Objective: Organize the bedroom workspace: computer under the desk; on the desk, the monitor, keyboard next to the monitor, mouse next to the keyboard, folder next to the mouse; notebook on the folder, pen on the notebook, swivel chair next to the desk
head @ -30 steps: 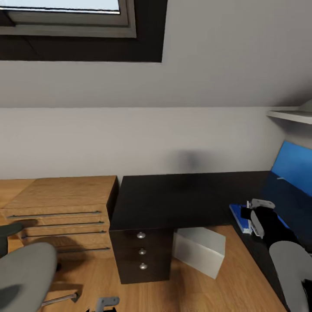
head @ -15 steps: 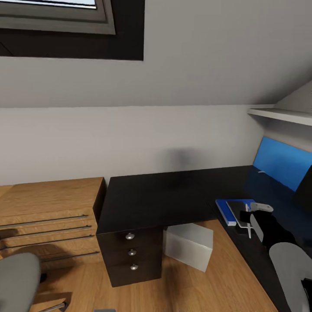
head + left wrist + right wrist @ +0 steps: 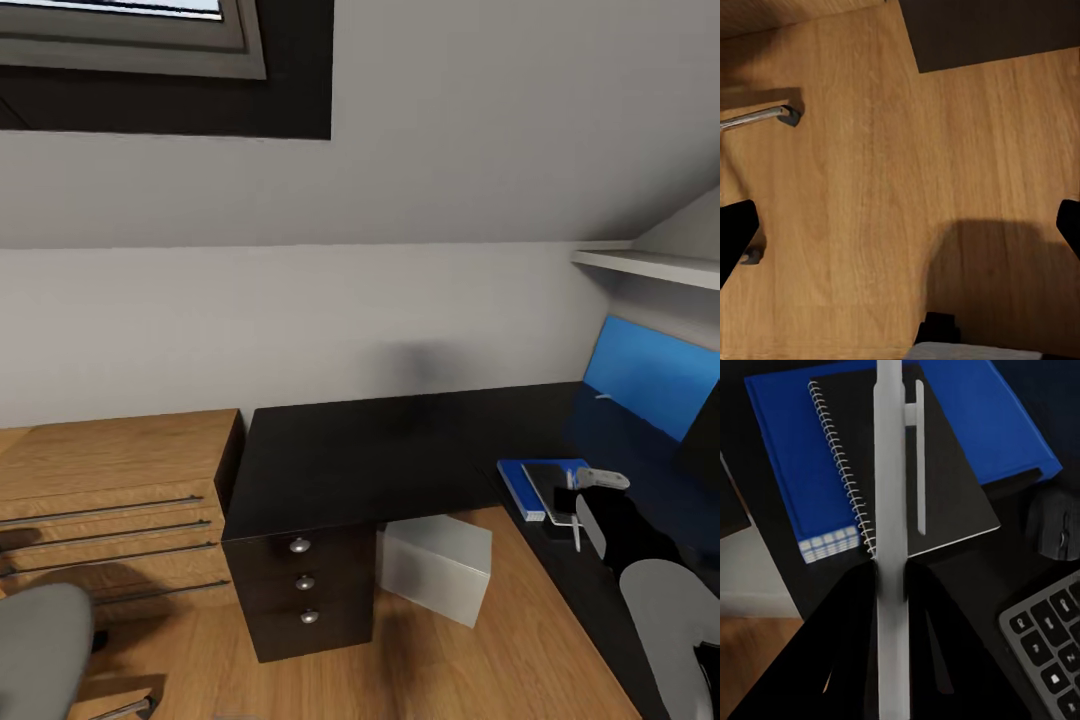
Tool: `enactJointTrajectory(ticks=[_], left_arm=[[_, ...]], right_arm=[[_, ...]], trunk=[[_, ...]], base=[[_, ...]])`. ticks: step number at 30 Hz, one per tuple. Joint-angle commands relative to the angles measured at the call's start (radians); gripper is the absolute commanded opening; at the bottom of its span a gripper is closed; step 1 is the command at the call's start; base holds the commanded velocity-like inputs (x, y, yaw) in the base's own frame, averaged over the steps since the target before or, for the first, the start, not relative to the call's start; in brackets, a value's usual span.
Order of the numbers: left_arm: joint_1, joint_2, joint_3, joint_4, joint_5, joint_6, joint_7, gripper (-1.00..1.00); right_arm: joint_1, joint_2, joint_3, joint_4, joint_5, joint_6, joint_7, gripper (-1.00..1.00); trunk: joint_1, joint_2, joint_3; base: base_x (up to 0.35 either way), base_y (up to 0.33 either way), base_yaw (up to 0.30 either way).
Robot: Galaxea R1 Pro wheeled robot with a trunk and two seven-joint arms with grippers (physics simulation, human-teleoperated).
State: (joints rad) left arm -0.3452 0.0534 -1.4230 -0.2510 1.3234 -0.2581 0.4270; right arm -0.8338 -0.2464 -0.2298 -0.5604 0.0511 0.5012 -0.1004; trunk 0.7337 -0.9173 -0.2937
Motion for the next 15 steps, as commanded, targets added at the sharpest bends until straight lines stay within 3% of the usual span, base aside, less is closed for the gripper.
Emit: enactJointTrajectory(ticks=[1,9,10,15], left_arm=[[0.024,0.002,-0.008,0.005,0.008,-0.032,0.007,1.0],[0.055,0.002,-0.008,0.026,0.008,-0.05,0.007,1.0],[0.089,0.003,-0.008,0.034,0.011,-0.061,0.006,1.0],[0.105,0.003,-0.008,0.049,0.011,-0.081,0.006,1.0]], right_arm=[[-0.001,0.001,-0.004,-0.012,0.006,0.005,0.0,-1.0],[-0.001,0.001,-0.005,-0.027,0.006,0.006,0.0,-1.0],[-0.001,0.001,-0.005,-0.029,0.006,0.007,0.001,-1.0],[-0.001,0.001,-0.005,-0.028,0.006,0.007,0.001,-1.0]], trunk=[[0.0,-0.001,-0.001],[0.0,-0.001,-0.001],[0.0,-0.001,-0.001],[0.0,-0.001,-0.001]], base=[[0.0,0.0,0.0],[0.0,0.0,0.0],[0.264,-0.054,0.0],[0.154,-0.031,0.0]])
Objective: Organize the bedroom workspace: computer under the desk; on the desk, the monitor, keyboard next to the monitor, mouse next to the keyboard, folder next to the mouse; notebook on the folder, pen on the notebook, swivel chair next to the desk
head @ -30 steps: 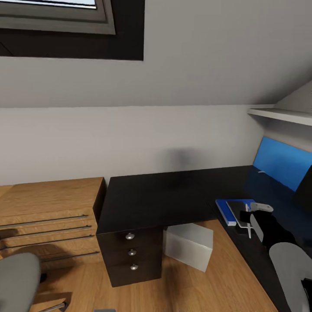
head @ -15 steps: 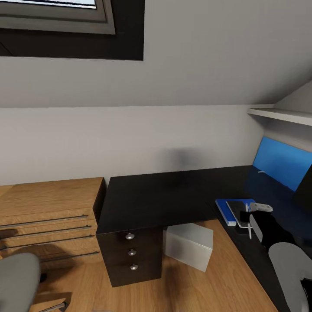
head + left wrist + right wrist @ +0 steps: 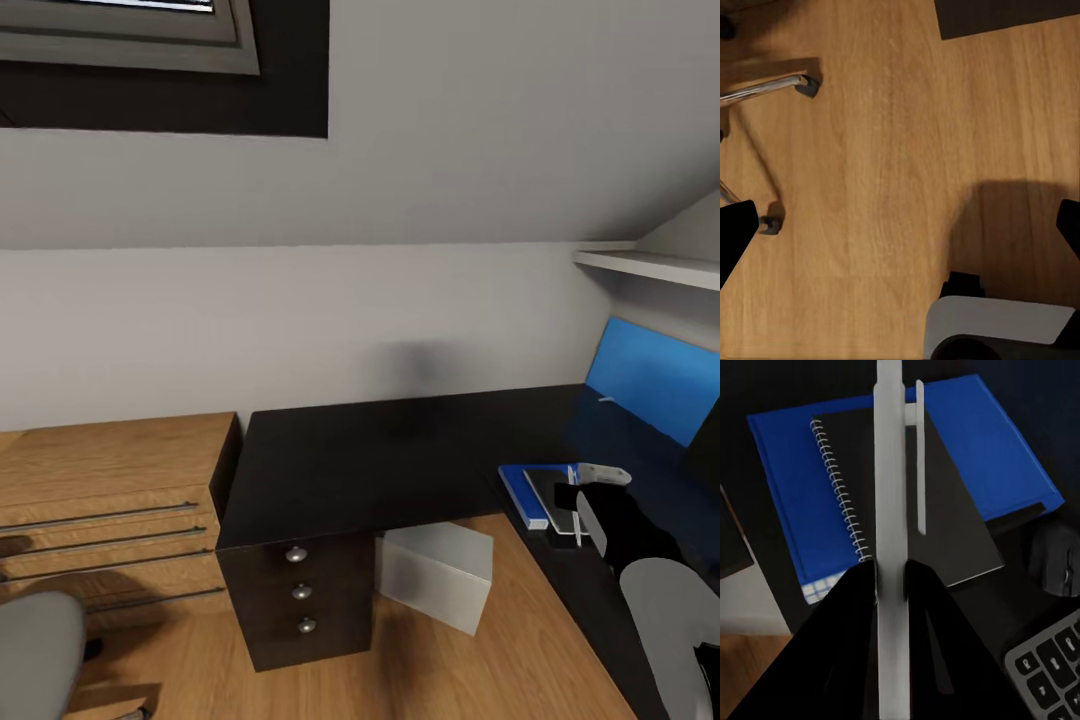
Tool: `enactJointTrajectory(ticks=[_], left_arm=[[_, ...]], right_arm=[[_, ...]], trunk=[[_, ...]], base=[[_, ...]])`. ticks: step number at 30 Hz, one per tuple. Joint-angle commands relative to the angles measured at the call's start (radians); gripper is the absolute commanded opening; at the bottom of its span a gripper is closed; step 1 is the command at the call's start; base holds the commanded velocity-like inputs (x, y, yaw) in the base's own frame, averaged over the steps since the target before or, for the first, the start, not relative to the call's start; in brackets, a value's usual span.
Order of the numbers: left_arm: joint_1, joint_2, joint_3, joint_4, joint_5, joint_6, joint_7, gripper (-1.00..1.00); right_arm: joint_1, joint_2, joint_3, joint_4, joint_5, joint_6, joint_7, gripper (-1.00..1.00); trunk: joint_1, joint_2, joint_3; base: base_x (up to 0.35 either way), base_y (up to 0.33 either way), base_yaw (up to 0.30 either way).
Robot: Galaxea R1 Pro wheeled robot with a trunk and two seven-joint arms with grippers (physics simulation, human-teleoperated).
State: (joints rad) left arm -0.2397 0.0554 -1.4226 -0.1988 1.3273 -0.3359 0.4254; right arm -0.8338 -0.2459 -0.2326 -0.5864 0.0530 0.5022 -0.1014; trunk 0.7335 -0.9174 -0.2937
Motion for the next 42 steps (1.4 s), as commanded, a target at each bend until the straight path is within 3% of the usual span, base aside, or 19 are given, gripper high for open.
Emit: enactJointTrajectory(ticks=[1,14,15,42], left_arm=[[0.009,0.001,-0.009,0.003,0.007,-0.006,0.007,1.0],[0.071,0.001,-0.009,0.015,0.007,-0.051,0.007,1.0],[0.075,0.002,-0.006,0.051,0.007,-0.064,0.007,1.0],[0.075,0.002,-0.004,0.083,0.007,-0.066,0.007,1.0]], right_arm=[[-0.001,0.0,-0.002,-0.001,0.004,0.005,0.002,-1.0],[-0.001,-0.002,-0.004,0.0,0.004,0.002,0.0,-1.0],[-0.001,-0.005,-0.005,0.0,0.005,0.002,0.0,-1.0],[-0.001,-0.012,-0.004,0.013,0.006,0.01,0.003,-1.0]], trunk=[[0.0,-0.001,-0.001],[0.0,-0.001,-0.001],[0.0,-0.001,-0.001],[0.0,-0.001,-0.001]], base=[[0.062,-0.012,0.0],[0.014,-0.003,0.0],[0.249,0.0,0.0],[0.122,0.0,0.0]])
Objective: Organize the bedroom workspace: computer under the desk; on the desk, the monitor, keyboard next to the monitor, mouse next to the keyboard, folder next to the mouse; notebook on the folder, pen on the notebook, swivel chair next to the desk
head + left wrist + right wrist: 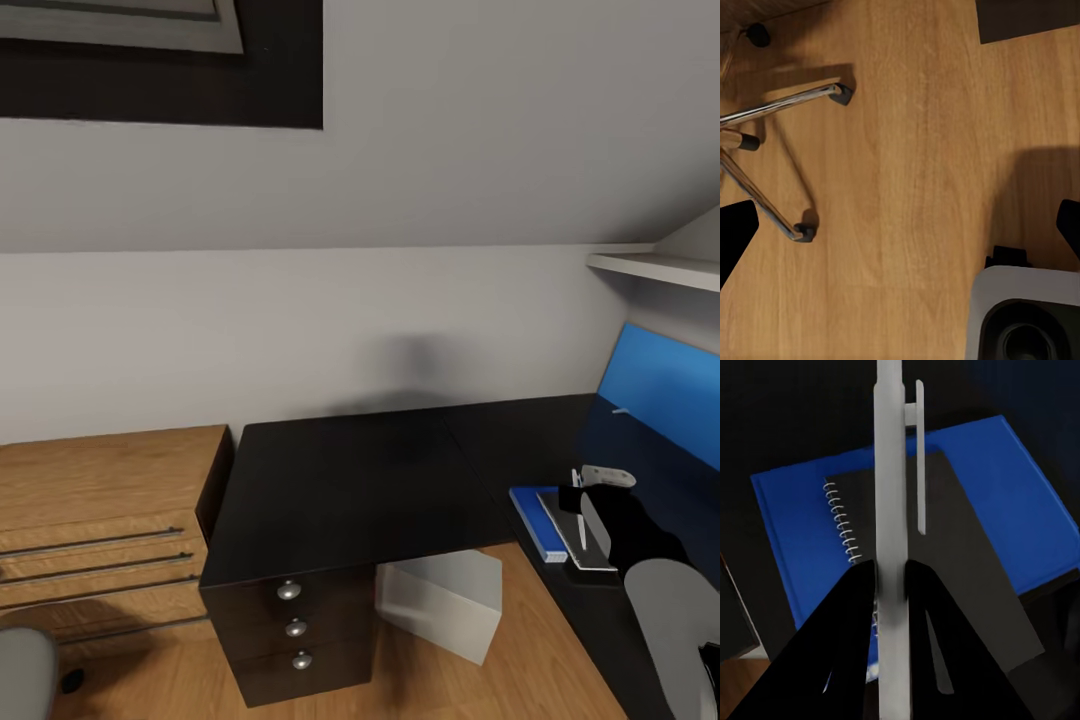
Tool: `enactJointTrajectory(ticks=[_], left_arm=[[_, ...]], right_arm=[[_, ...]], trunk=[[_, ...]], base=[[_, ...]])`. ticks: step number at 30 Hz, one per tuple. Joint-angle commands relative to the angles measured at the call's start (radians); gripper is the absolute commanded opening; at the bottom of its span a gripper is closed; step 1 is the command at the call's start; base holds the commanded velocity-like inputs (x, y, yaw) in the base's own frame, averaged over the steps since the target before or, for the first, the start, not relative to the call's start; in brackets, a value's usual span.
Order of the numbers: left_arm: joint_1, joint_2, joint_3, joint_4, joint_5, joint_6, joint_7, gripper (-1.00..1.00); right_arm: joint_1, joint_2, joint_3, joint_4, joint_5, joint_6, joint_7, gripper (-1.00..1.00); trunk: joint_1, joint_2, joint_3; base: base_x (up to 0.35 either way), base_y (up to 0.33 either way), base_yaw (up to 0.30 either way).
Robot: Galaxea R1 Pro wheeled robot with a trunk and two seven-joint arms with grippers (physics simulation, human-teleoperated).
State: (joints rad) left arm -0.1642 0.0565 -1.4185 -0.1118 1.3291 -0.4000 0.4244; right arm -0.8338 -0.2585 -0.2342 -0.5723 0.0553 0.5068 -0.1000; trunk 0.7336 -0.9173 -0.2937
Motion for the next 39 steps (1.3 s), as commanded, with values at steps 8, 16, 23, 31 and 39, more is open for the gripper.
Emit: enactJointTrajectory(ticks=[8,16,23,31,39], left_arm=[[0.0,-0.002,-0.012,-0.003,0.004,-0.001,0.008,1.0],[0.0,-0.004,-0.012,-0.003,0.004,0.0,0.009,1.0],[-0.001,-0.006,-0.012,-0.003,0.004,0.001,0.011,1.0],[0.0,-0.005,-0.012,-0.003,0.004,0.003,0.008,1.0],[0.0,-0.007,-0.013,-0.004,0.004,0.004,0.008,1.0]], right_arm=[[-0.001,-0.032,-0.003,0.053,0.003,0.0,0.005,-1.0],[-0.004,-0.054,0.001,0.08,0.005,-0.002,0.005,-1.0],[-0.006,-0.056,0.005,0.125,0.04,0.002,0.005,-1.0],[-0.007,-0.053,0.005,0.158,0.09,-0.002,0.03,-1.0],[-0.007,-0.054,0.006,0.161,0.097,-0.012,0.044,-1.0]], trunk=[[0.0,-0.001,-0.001],[0.0,-0.001,-0.001],[0.0,-0.001,-0.001],[0.0,-0.001,-0.001],[0.0,-0.001,-0.001]], base=[[0.168,-0.113,0.0],[0.049,-0.034,0.0],[0.128,-0.003,0.0],[0.051,-0.001,0.0],[0.178,-0.064,0.0]])
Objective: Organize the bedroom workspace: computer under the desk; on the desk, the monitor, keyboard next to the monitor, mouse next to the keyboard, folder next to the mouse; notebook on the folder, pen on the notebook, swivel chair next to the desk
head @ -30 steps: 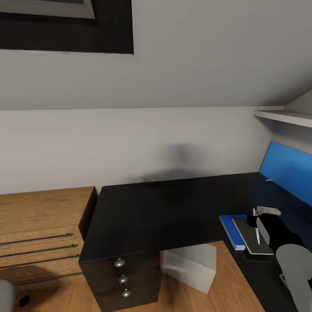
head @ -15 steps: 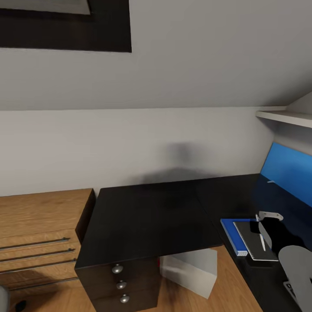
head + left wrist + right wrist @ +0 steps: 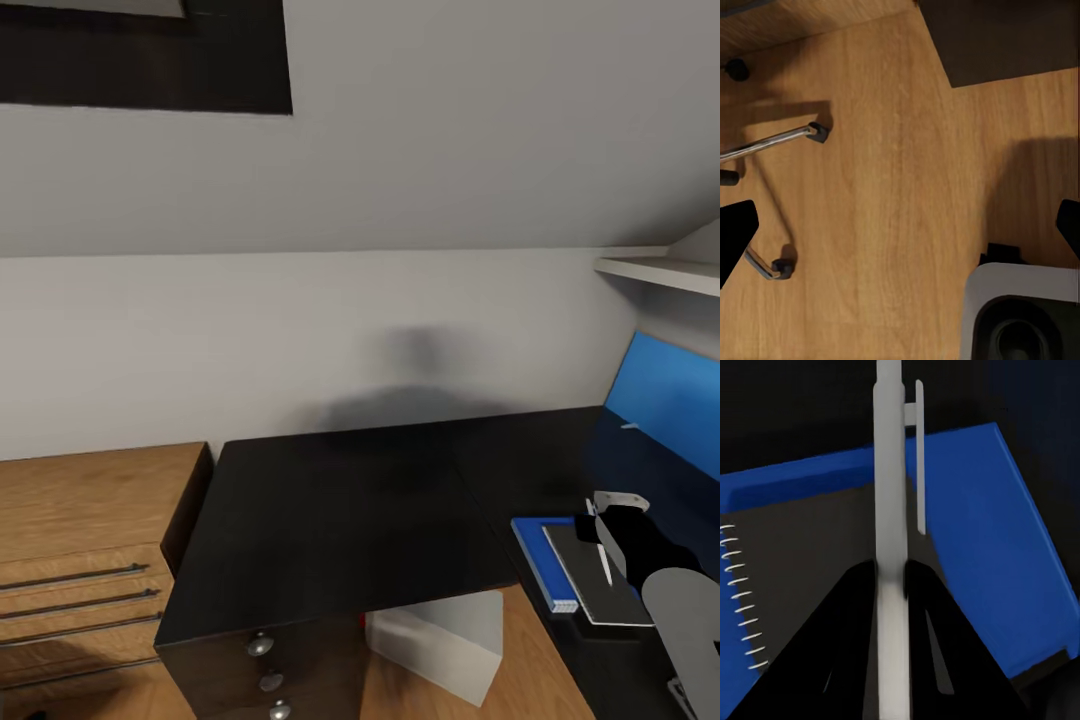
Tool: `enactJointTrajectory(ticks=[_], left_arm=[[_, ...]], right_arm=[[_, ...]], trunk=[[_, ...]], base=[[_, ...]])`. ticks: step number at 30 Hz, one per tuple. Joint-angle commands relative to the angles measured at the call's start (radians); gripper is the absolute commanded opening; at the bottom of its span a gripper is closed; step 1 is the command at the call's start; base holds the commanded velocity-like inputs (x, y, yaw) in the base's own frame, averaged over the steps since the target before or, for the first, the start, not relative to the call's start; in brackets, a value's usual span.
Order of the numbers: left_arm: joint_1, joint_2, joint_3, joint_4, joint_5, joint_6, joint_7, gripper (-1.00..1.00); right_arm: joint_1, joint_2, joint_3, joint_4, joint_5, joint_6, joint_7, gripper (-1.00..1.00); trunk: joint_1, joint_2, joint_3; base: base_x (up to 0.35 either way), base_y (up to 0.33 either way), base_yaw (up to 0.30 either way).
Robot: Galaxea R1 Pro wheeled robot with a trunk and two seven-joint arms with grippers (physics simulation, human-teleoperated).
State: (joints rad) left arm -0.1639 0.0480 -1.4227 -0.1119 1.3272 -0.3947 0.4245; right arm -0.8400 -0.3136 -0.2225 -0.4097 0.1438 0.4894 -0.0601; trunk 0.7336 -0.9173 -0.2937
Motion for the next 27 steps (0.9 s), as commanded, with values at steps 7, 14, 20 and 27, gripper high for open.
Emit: enactJointTrajectory(ticks=[7,14,20,27], left_arm=[[-0.001,-0.002,-0.009,-0.004,0.006,-0.001,0.008,1.0],[0.0,-0.003,-0.009,-0.005,0.006,0.003,0.008,1.0],[-0.001,-0.003,-0.008,-0.005,0.006,0.0,0.009,1.0],[-0.001,-0.003,-0.006,-0.006,0.007,-0.003,0.01,1.0]], right_arm=[[-0.001,0.001,-0.008,-0.001,0.01,0.002,0.005,-1.0],[-0.001,0.001,-0.005,0.002,0.015,0.001,0.005,-1.0],[-0.001,0.003,0.023,0.005,0.03,0.006,0.005,-1.0],[-0.001,0.005,0.089,0.087,0.037,0.011,0.004,-1.0]], trunk=[[0.0,-0.001,-0.001],[0.0,-0.001,-0.001],[0.0,-0.001,-0.001],[0.012,-0.022,-0.011]], base=[[0.179,-0.065,0.0],[0.079,-0.036,0.0],[0.012,-0.005,0.0],[0.001,0.0,0.0]])
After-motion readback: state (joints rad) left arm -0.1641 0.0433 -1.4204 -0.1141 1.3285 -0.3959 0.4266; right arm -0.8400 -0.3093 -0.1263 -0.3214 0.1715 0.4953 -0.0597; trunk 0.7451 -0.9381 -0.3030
